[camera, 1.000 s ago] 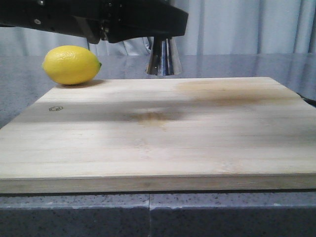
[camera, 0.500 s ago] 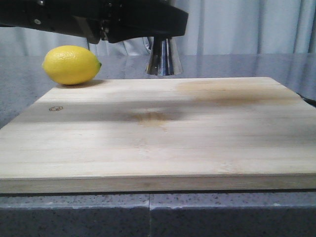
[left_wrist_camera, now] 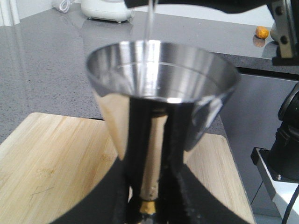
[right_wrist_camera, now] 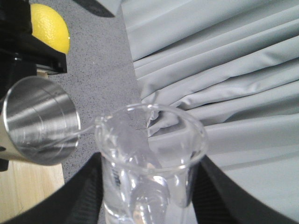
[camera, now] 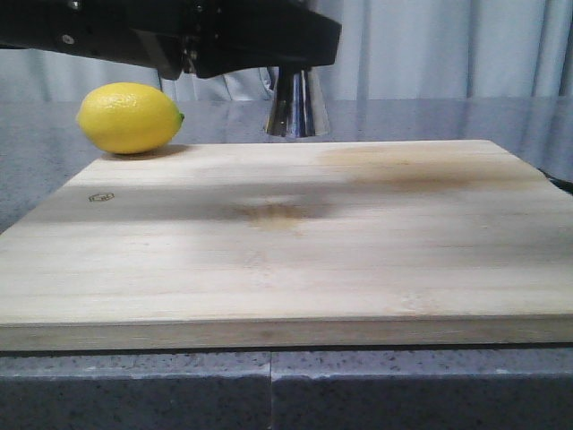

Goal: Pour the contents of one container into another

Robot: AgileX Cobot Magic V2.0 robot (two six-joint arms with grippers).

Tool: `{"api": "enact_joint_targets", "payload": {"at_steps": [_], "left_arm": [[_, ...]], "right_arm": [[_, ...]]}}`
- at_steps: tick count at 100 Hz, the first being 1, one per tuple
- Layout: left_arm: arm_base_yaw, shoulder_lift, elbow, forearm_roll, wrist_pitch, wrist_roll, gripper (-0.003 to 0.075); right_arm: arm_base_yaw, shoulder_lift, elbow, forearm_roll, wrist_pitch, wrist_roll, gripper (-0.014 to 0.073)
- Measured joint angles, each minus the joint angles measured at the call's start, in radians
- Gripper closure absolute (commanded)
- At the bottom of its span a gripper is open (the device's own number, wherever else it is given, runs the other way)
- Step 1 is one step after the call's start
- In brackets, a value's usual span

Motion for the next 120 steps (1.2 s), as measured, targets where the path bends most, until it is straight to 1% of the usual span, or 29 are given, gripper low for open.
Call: {"api": "enact_joint_targets", "payload": {"at_steps": [120], "left_arm": [[0.000, 0.000, 0.000, 0.006, 0.000, 0.000, 0.0739]], "right_arm": [[0.002, 0.017, 0.000, -0.043, -0.008, -0.002, 0.0399]]}}
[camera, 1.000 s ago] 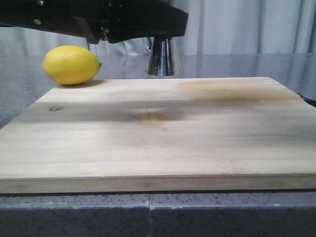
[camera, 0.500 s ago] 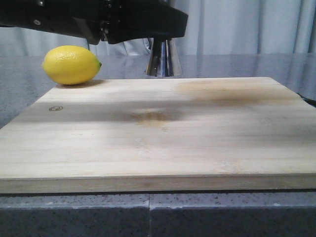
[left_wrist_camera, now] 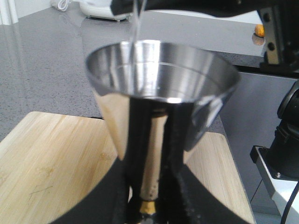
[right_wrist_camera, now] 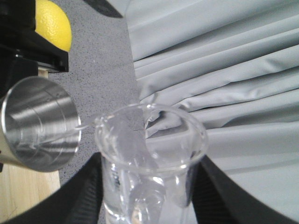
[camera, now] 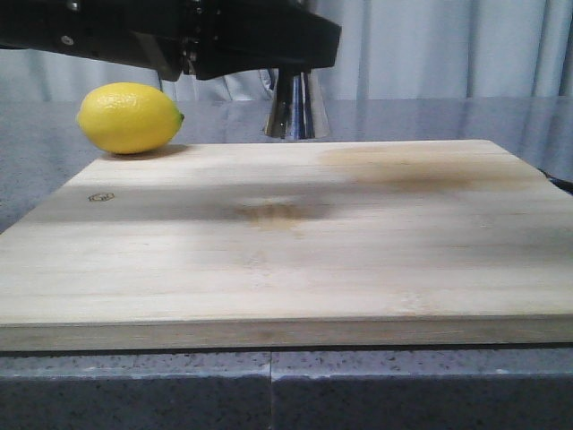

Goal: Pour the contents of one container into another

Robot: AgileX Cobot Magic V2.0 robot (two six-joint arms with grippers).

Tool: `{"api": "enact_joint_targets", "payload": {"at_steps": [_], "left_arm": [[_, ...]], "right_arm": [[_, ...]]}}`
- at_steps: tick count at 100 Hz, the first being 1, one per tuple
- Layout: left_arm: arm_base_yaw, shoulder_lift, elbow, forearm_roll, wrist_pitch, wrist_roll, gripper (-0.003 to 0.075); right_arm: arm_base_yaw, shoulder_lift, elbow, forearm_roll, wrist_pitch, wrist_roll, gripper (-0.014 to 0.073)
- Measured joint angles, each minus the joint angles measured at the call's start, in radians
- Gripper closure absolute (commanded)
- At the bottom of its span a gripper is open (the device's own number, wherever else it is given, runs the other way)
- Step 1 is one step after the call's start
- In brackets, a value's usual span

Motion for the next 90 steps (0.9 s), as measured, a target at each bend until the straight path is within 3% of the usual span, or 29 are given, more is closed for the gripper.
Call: {"api": "enact_joint_targets", "payload": {"at_steps": [90], "left_arm": [[0.006, 0.000, 0.000, 0.000, 0.000, 0.000, 0.0739]], "right_arm": [[0.027, 0.000, 0.000, -0.032, -0.002, 0.000, 0.0399]]}}
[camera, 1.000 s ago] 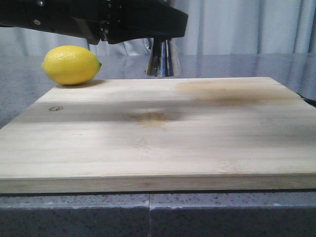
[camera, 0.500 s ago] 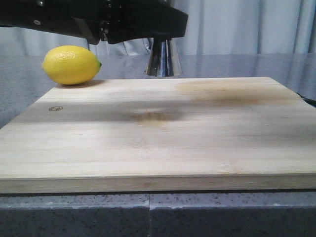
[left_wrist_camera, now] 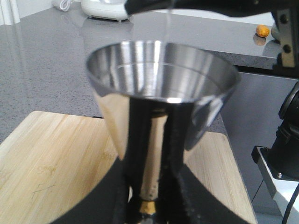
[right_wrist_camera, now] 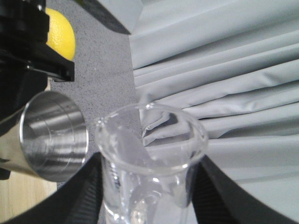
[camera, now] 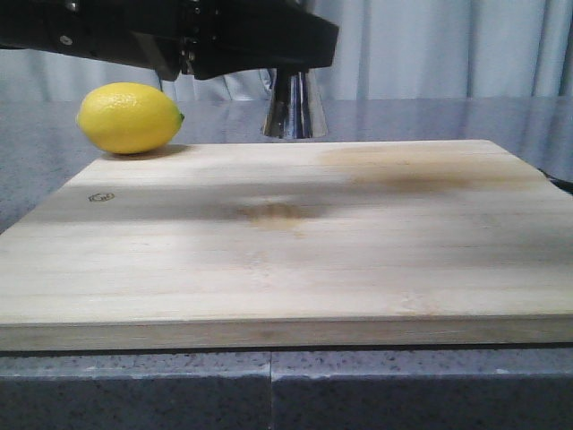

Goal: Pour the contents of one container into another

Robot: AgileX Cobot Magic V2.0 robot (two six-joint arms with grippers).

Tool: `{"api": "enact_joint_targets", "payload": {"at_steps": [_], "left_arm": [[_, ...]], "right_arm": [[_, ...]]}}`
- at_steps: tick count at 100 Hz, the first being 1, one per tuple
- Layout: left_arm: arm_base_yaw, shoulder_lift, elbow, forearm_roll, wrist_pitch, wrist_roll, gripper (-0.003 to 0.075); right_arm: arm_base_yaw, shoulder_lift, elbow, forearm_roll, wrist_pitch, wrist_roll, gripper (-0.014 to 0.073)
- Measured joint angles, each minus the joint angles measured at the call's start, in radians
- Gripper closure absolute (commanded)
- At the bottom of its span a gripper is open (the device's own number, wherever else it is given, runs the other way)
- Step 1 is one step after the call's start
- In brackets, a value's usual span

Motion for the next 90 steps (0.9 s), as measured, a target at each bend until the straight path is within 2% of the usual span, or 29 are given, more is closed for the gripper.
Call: {"api": "enact_joint_targets", "payload": {"at_steps": [90], "left_arm": [[0.000, 0.000, 0.000, 0.000, 0.000, 0.000, 0.0739]], "right_arm": [[0.000, 0.000, 0.000, -0.027, 0.005, -0.028, 0.0399]]}}
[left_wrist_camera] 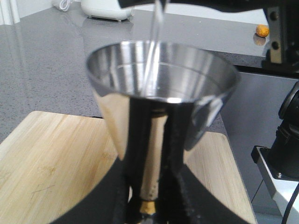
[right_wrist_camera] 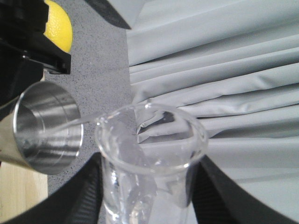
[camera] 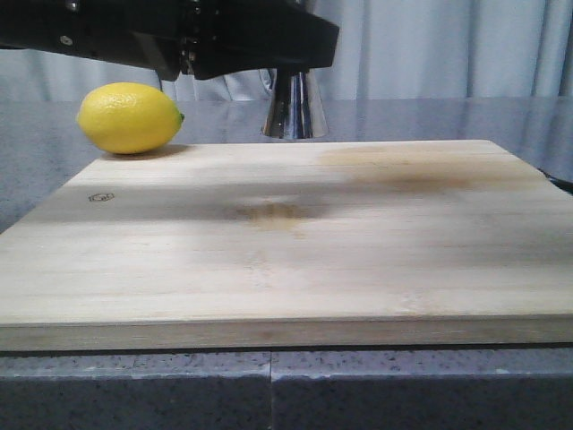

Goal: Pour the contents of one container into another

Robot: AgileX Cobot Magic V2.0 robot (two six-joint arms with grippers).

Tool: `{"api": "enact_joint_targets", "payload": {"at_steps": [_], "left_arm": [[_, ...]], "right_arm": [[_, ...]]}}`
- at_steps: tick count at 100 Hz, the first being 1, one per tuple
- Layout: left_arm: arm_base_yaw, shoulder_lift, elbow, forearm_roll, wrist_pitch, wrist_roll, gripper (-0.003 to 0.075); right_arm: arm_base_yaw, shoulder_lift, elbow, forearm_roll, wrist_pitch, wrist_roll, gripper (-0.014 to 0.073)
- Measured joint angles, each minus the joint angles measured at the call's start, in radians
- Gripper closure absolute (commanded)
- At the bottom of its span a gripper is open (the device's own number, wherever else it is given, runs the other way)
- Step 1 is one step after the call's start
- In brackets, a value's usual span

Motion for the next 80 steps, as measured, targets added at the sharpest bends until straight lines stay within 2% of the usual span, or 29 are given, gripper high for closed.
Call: {"api": "enact_joint_targets", "payload": {"at_steps": [80], "left_arm": [[0.000, 0.000, 0.000, 0.000, 0.000, 0.000, 0.0739]], "right_arm": [[0.000, 0.000, 0.000, -0.027, 0.014, -0.044, 0.0399]]}}
